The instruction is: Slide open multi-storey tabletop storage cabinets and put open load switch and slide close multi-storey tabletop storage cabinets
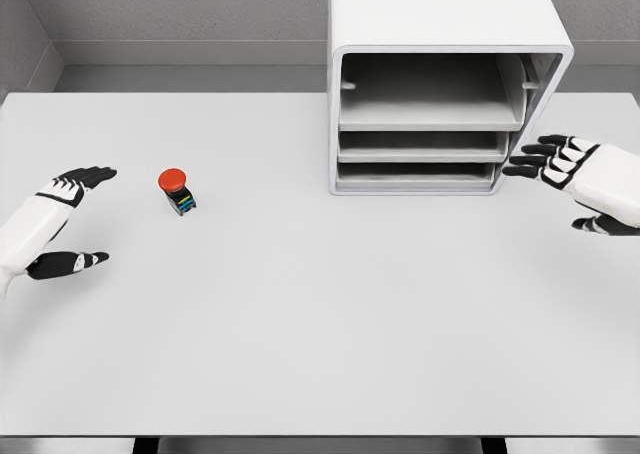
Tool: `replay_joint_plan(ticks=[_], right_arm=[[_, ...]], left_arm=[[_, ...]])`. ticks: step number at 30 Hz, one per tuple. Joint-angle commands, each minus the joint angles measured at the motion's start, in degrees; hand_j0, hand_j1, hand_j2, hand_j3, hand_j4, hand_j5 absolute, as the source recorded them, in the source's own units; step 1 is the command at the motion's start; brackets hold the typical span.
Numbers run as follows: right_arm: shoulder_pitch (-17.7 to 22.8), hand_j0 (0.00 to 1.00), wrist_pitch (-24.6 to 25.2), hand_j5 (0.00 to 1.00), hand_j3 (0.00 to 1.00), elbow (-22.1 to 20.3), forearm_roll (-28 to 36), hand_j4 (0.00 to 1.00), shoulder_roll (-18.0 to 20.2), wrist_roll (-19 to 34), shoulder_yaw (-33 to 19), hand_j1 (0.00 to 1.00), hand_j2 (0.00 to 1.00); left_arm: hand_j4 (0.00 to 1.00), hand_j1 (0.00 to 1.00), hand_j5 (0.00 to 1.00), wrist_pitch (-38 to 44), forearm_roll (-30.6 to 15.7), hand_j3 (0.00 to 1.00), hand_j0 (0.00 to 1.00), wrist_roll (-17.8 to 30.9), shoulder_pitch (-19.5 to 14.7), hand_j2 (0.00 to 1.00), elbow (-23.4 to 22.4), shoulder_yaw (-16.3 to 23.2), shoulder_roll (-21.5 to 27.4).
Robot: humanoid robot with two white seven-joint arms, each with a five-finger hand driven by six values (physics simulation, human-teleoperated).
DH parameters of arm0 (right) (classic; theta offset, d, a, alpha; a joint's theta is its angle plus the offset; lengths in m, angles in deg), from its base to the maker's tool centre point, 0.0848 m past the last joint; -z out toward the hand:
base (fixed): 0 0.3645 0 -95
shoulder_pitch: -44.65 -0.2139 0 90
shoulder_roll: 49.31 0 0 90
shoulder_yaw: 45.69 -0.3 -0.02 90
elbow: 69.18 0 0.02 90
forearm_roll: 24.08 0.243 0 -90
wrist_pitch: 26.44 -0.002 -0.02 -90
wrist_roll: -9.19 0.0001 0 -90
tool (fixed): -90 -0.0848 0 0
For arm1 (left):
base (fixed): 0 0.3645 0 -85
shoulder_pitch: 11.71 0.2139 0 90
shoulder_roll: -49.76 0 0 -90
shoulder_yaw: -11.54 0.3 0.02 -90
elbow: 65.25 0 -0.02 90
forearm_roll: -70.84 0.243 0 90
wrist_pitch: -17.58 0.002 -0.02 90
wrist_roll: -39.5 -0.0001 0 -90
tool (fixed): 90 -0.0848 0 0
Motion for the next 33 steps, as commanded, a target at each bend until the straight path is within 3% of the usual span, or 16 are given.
replay_joint_plan(ticks=[1,7,11,15,19,22,24,27,29,33], right_arm=[[0.0,1.0,0.05,1.0,1.0,-0.79,-0.39,1.0,0.02,-0.05,0.81,1.0,1.0],[-0.62,1.0,0.05,1.0,1.0,-0.18,-1.35,1.0,-1.56,-0.05,-0.86,1.0,1.0],[-4.3,1.0,0.05,1.0,1.0,-0.7,-1.44,1.0,-7.72,0.04,-1.82,1.0,1.0],[-5.89,1.0,0.05,1.0,1.0,-0.79,-1.44,1.0,-10.53,0.12,-1.47,1.0,1.0],[-5.89,0.97,0.05,0.97,0.97,-1.58,-1.62,0.97,-10.62,-0.05,-0.42,0.97,0.97],[-5.98,0.91,0.05,0.91,0.91,-1.93,-2.4,0.91,-13.43,0.39,0.37,0.91,0.91],[-7.47,0.88,0.05,0.88,0.88,-1.76,-2.85,0.88,-15.28,1.79,3.01,0.88,0.88],[-9.23,0.8,0.05,0.8,0.8,-1.67,-2.85,0.8,-15.28,1.88,4.94,0.8,0.8],[-10.28,0.76,0.05,0.76,0.76,-1.58,-2.67,0.76,-15.28,2.06,5.29,0.76,0.76],[-12.04,0.76,0.05,0.76,0.76,0.08,-2.67,0.76,-16.24,2.41,6.43,0.76,0.76]], left_arm=[[1.0,1.0,1.0,0.04,-0.33,1.0,1.0,0.03,0.0,1.0,-0.13,-0.08,-0.1],[1.0,1.0,1.0,0.04,-0.16,1.0,1.0,0.03,0.0,1.0,-0.13,-0.08,-0.1],[1.0,1.0,1.0,0.04,-0.07,1.0,1.0,0.2,0.0,1.0,0.48,0.36,0.08],[1.0,1.0,1.0,0.04,-0.68,1.0,1.0,8.19,-0.61,1.0,1.63,0.01,-0.01],[1.0,1.0,1.0,0.04,-0.77,1.0,1.0,15.31,-2.2,1.0,2.68,0.01,-0.62],[1.0,1.0,1.0,0.04,-0.77,1.0,1.0,21.99,-2.72,1.0,6.28,-0.08,-2.21],[1.0,1.0,1.0,0.04,-0.77,1.0,1.0,26.32,-5.18,1.0,6.55,-0.08,-2.3],[1.0,1.0,1.0,0.04,-2.08,1.0,1.0,26.32,-9.93,1.0,6.28,-0.25,-5.99],[1.0,1.0,1.0,0.04,-5.6,1.0,1.0,26.32,-10.72,1.0,6.37,-0.34,-5.99],[1.0,1.0,1.0,0.04,-5.52,1.0,1.0,26.32,-13.97,1.0,4.88,-0.17,-6.25]])
